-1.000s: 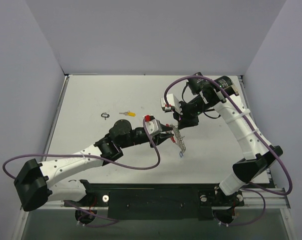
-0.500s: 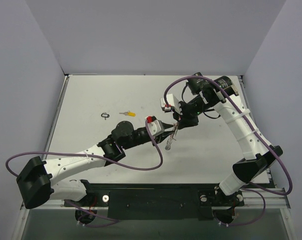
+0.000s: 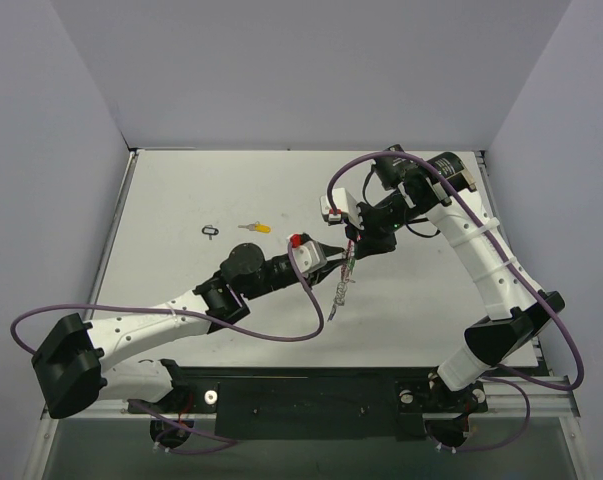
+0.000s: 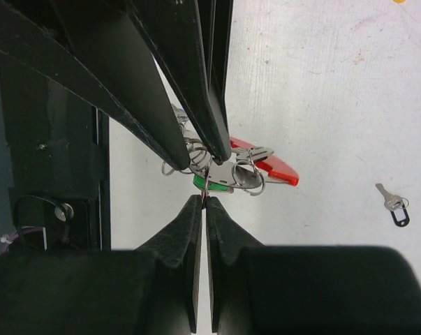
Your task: Put the keys on the keyring
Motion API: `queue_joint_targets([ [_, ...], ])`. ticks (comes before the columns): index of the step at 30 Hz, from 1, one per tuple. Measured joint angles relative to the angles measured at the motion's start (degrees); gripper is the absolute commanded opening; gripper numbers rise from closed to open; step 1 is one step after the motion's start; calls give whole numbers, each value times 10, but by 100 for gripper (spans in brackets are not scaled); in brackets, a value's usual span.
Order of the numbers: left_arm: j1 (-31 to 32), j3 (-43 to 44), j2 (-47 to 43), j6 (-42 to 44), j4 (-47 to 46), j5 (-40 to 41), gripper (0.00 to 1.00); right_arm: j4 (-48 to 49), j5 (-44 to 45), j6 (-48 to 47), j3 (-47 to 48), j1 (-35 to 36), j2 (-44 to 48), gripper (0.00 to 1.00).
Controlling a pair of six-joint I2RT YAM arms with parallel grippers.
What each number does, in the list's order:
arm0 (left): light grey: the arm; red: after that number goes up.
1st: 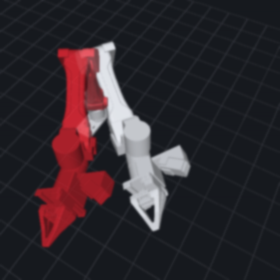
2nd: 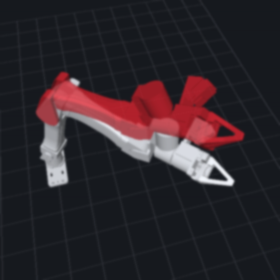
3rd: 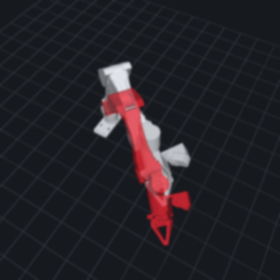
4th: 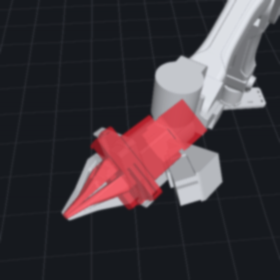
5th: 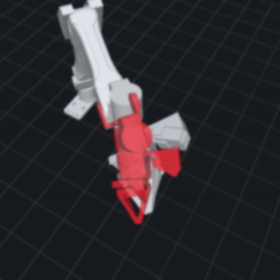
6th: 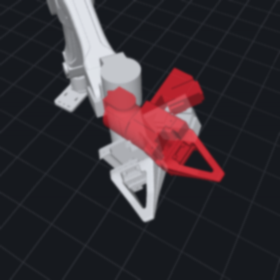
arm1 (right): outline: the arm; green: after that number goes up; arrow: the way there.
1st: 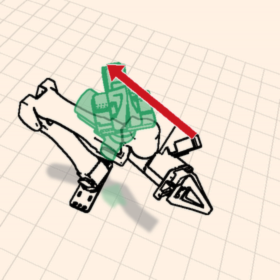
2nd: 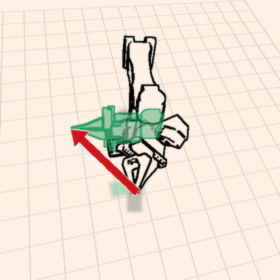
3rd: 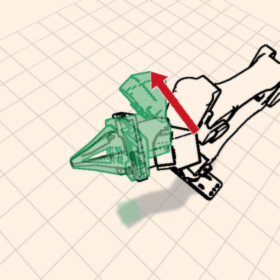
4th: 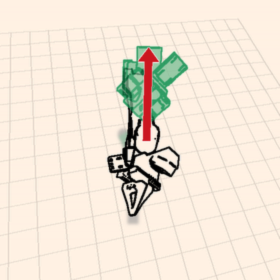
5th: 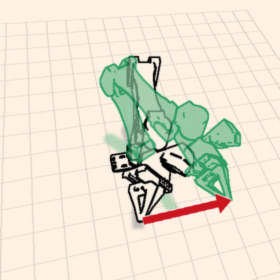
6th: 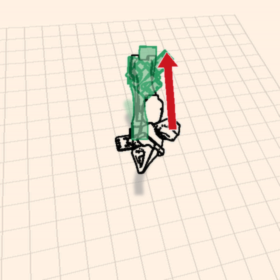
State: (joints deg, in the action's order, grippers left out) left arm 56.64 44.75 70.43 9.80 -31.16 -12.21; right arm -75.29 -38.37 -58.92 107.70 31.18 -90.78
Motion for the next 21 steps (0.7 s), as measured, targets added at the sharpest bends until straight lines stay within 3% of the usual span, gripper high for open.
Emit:
queue_joint_targets([
  [21, 0, 2, 18, 5, -9, -21, 25, -1, -7, 0, 0, 0, 0, 0],
])
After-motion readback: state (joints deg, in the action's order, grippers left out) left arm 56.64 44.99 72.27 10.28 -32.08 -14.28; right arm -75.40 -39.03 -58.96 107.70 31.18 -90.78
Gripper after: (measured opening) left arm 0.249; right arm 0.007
